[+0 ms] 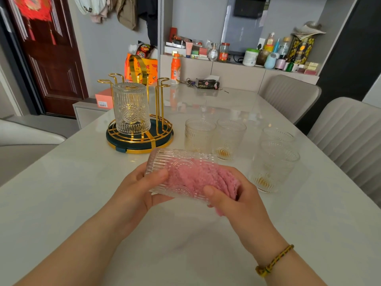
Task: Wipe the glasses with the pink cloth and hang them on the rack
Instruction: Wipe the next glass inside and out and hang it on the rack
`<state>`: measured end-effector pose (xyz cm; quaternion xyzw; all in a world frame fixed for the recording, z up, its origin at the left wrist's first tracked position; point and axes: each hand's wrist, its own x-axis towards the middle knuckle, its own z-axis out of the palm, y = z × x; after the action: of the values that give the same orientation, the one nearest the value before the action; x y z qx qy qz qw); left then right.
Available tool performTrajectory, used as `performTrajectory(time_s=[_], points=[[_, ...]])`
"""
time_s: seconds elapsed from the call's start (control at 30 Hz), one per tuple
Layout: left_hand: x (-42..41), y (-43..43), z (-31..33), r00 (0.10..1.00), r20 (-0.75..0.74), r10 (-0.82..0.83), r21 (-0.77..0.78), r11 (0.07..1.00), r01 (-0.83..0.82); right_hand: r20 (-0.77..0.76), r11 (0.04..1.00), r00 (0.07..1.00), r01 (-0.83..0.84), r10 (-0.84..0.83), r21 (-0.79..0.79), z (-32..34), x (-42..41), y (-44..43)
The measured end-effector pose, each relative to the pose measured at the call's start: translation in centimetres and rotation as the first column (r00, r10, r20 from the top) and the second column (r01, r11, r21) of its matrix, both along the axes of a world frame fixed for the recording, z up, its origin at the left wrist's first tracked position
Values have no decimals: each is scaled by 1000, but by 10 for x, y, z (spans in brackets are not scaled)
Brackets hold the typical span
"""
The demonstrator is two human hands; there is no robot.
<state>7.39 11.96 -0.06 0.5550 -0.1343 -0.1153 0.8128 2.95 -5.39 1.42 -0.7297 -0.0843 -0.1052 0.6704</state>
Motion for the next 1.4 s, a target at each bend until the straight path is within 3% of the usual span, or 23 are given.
performTrajectory(time_s=[0.17, 0.37, 0.53, 0.7, 0.87, 1.03, 1.2, 1.3, 1.4], points=[[4, 5, 1, 1000, -23, 19, -86, 996, -21, -96, 987, 994, 57, -43, 150, 0, 5, -10], [9, 8, 1, 994, -40, 101, -149, 983, -106, -222, 994, 975, 6, 19, 113, -1, 7, -12], [4, 5, 2, 996, -16, 84, -128, 988, -86, -298, 971, 948, -36, 107, 235, 2, 4, -15], [2, 2, 0, 998, -40, 51, -53, 997, -53, -311, 982, 945, 144, -100, 122, -2, 6, -11], [7, 6, 3, 993, 23, 115, -243, 964, -106, -239, 881, 915, 385, -325, 275, 0, 11, -14], [5, 6, 5, 987, 52, 149, -365, 923, -120, -305, 946, 940, 230, -155, 228, -5, 8, -2], [0, -9, 0, 990, 71, 121, -109, 988, -113, -319, 957, 948, 85, 8, 278, -14, 3, 14], [-1, -17, -3, 980, 117, 160, 124, 977, -174, -254, 928, 965, 157, -71, 338, -11, 6, 7], [-2, -20, -7, 980, 142, 139, 396, 899, -185, -130, 918, 973, 225, -192, 328, -3, 9, -2]])
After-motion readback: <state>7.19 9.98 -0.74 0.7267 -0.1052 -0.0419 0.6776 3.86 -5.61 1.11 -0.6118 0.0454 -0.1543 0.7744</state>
